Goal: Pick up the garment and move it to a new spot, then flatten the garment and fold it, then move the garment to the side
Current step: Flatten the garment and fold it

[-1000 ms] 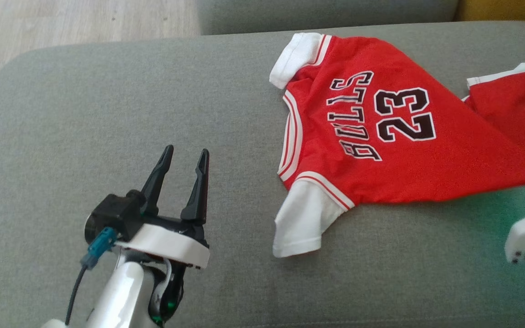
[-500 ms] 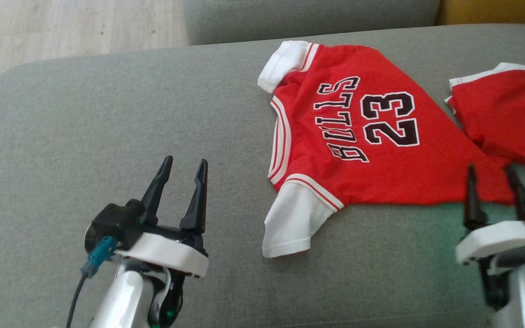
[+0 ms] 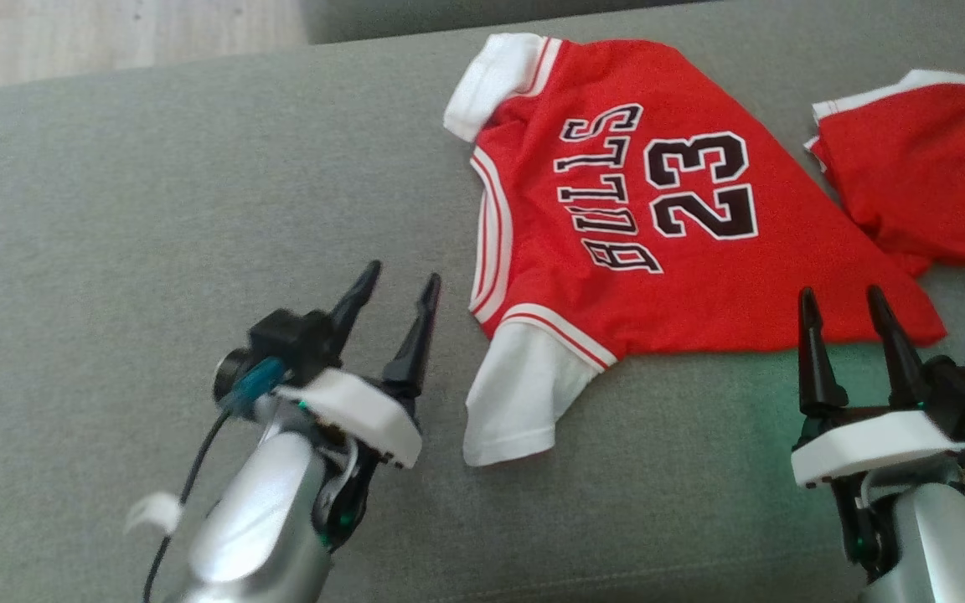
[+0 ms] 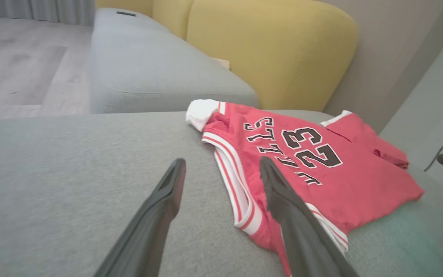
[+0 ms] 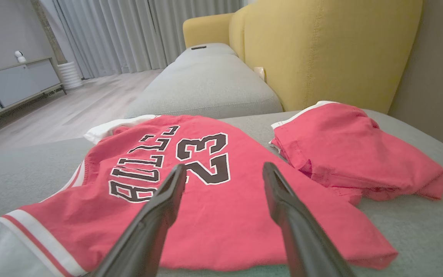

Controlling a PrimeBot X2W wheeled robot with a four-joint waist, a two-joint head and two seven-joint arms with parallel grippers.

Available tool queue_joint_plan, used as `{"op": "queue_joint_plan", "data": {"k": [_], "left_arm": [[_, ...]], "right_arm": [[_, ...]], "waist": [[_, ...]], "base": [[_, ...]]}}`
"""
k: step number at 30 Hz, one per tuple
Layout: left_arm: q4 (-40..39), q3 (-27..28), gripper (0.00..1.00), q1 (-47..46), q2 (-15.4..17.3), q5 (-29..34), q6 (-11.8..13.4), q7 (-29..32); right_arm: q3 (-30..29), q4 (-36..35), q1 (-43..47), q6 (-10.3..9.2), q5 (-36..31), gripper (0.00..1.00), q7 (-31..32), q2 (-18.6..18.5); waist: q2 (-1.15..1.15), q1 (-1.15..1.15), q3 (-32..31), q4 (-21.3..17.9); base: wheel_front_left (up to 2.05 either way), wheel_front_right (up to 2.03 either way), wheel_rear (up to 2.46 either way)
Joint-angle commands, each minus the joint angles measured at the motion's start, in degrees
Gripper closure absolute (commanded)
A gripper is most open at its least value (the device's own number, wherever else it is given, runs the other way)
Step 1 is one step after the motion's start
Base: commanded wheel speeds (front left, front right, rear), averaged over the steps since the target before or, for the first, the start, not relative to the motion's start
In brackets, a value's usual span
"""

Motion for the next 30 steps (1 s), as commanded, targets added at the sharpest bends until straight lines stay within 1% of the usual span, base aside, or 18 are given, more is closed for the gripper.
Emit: {"op": "queue_joint_plan", "data": {"k": [1,4,5,12,18,22,26,27,28,30], "left_arm": [[1.03,0.15,0.0,-3.9,0.26,-0.77,-0.42,0.04],[7.31,-3.65,0.0,-8.18,0.26,-2.66,-0.92,1.26],[7.31,-3.65,0.0,-8.18,0.26,-2.66,-0.92,1.26],[17.33,-9.39,0.0,-14.51,0.26,-7.1,-0.42,2.59],[22.08,-12.95,0.0,-17.15,0.26,-9.76,0.04,2.12],[24.94,-15.2,0.0,-18.78,0.26,-11.53,1.04,1.79],[26.63,-17.2,0.01,-19.75,0.26,-13.19,0.63,2.12],[26.92,-17.63,0.84,-19.99,0.26,-13.6,0.53,2.1],[27.19,-18.06,1.0,-20.19,0.26,-13.96,0.46,2.04],[27.65,-18.61,1.0,-20.52,0.26,-14.62,0.61,1.7]], "right_arm": [[1.28,-1.91,-2.07,-0.05,0.31,0.0,-0.68,-0.15],[1.68,-1.71,-2.85,-0.05,0.48,0.0,-0.97,-0.23],[1.68,-1.71,-2.85,-0.05,0.48,0.0,-0.97,-0.23],[2.19,-0.71,-3.93,-0.05,0.72,0.0,-1.73,-0.16],[2.49,0.24,-4.4,-0.05,0.91,0.0,-2.33,-0.04],[3.04,0.83,-4.98,-0.05,1.06,0.0,-2.78,0.09],[2.88,1.34,-5.16,-0.05,1.13,0.0,-3.21,0.19],[2.84,1.48,-5.23,-0.05,1.11,0.0,-3.31,0.2],[2.79,1.62,-5.28,-0.05,1.07,0.0,-3.4,0.21],[2.58,1.83,-5.38,-0.05,0.99,0.0,-3.52,0.21]], "waist": [[0.0,0.0,0.93,-0.98],[0.0,0.0,1.8,-2.15],[0.0,0.0,1.8,-2.15],[0.0,0.0,3.22,-4.42],[0.0,0.0,3.85,-5.87],[0.0,0.0,4.5,-7.09],[0.0,0.0,4.86,-7.58],[0.0,0.0,4.91,-7.64],[0.0,0.0,4.92,-7.65],[0.0,0.0,4.83,-7.55]], "base": [[0.0,0.0,0.0],[0.0,0.0,0.0],[0.0,0.0,0.0],[0.0,0.0,0.0],[0.0,0.0,0.0],[0.0,0.0,0.0],[0.0,0.0,0.0],[0.0,0.0,0.0],[0.0,0.0,0.0],[0.0,0.0,0.0]]}}
